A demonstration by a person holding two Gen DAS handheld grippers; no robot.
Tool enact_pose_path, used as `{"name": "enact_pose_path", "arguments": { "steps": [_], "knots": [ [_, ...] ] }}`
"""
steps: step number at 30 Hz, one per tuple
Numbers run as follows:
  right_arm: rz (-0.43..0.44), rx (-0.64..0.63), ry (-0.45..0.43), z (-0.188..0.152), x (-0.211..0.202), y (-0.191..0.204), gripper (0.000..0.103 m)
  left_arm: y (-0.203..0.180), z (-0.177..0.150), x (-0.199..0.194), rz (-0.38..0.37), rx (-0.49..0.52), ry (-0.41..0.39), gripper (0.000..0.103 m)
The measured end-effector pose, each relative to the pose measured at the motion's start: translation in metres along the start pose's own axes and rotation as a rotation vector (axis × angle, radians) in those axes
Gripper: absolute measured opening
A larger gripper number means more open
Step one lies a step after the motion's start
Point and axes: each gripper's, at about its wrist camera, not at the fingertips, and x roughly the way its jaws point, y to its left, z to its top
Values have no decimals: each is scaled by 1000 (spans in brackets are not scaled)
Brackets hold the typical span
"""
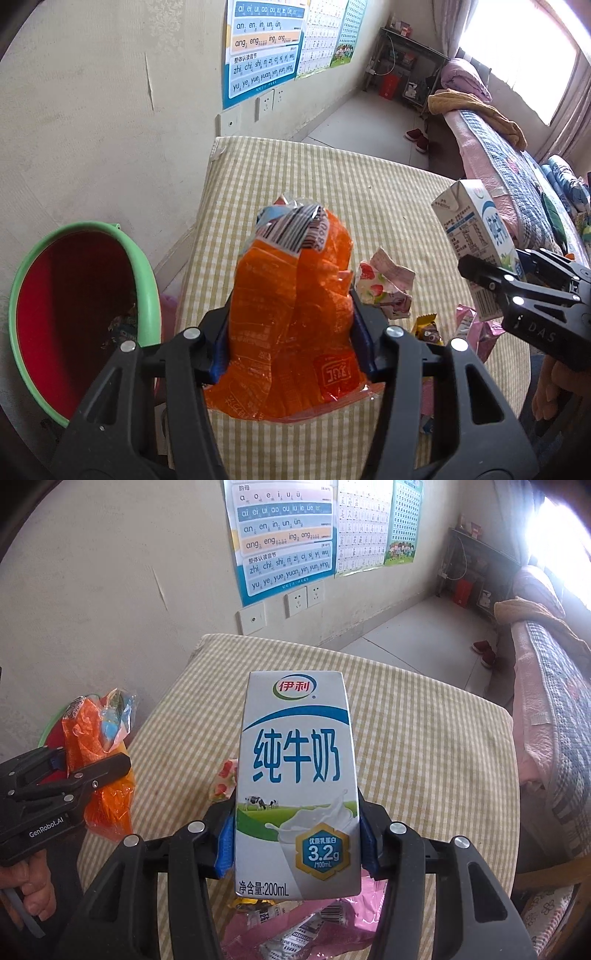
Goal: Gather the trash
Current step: 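Carry the orange bag and milk carton over the red bucket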
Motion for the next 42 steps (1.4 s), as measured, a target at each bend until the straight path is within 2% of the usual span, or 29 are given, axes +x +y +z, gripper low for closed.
{"name": "enact_pose_path", "arguments": {
  "steps": [9,19,31,42],
  "knots": [
    [11,-47,-31,2,-23,33,50,23,-11,-36,13,-54,-47,51],
    [50,-133,-53,12,-32,92,50,74,-24,-71,56,-134,-96,51],
    [129,-256,-50,29,-18,183,50,150,-41,-100,125,-248,-133,51],
    [210,-333,-24,43,8,251,50,212,-52,-105,163,-345,-137,51]
  ]
}}
